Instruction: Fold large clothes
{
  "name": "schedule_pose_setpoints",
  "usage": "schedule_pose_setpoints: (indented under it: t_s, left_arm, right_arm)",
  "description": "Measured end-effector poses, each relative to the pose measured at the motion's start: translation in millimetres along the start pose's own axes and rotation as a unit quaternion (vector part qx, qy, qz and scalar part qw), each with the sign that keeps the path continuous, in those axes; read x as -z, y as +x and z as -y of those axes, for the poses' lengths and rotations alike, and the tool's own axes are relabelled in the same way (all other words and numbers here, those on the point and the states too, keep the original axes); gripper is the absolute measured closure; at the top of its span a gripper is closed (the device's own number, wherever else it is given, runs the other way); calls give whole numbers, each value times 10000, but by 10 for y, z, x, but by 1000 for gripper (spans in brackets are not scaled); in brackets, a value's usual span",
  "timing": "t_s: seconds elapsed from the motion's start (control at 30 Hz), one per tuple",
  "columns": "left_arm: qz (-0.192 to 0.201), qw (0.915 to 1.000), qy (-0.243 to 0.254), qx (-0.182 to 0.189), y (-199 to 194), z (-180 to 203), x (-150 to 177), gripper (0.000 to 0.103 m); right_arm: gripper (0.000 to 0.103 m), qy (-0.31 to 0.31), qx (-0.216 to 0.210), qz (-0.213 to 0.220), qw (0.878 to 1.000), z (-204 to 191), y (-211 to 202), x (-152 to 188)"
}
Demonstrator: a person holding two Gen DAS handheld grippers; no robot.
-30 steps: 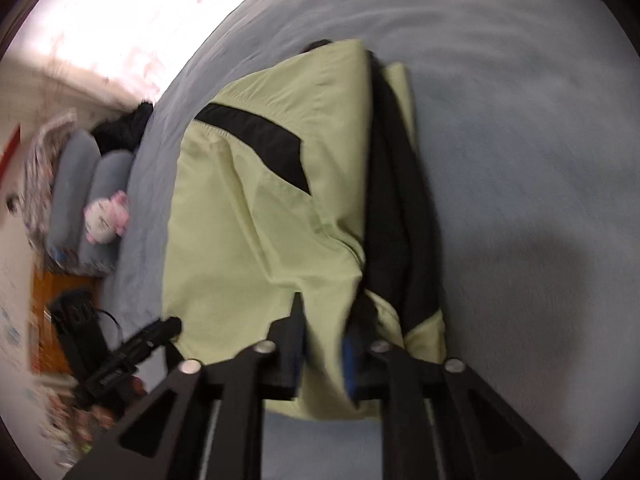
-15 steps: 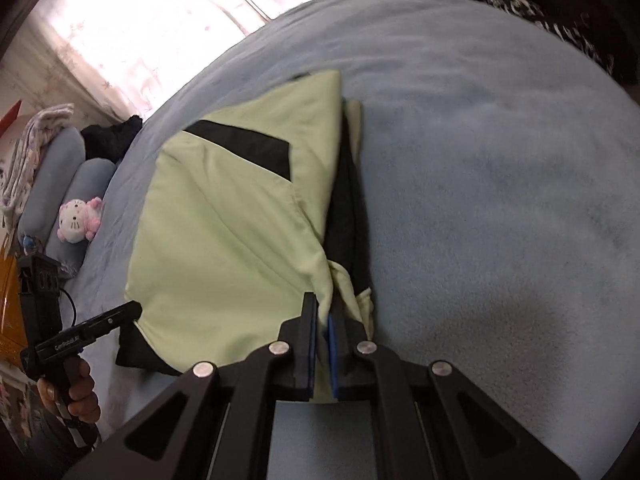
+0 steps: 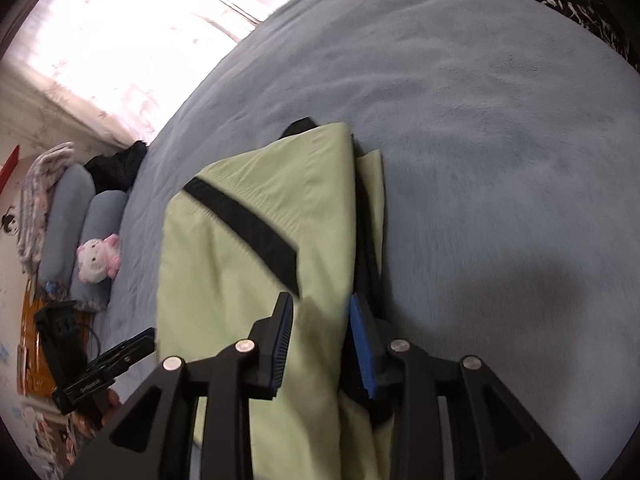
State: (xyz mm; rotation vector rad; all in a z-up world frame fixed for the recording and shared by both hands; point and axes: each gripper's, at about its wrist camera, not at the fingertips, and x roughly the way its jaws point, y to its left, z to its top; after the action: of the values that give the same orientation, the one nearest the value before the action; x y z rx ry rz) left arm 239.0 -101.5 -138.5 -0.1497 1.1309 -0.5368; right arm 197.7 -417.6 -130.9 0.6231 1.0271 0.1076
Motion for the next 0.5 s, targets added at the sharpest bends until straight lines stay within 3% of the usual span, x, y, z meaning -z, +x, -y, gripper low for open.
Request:
schedule_pose_setpoints:
  t_s: [0.23, 0.27, 0.3, 0.33, 0.5]
  left_arm:
    - [34, 9999, -56, -155, 215, -23, -309, 50]
    - [39, 9998, -49, -187, 235, -19, -332, 50]
    - [46, 9997, -31, -227, 254, -16, -351, 50]
    - [46, 9996, -13, -261, 280, -1, -357, 50]
    - [120, 9983, 347, -457, 303, 93, -321, 50]
  right_arm:
    - [74, -323, 143, 312, 9989, -153, 204, -332]
    - [78, -464, 245, 360, 9980, -194, 228, -361]
    - [96, -595, 334, 410, 9968, -233, 246, -388]
    - [101, -849, 486, 411, 9944, -310, 283, -408]
    - [102, -1423, 1291, 1103, 9752, -423, 3, -393]
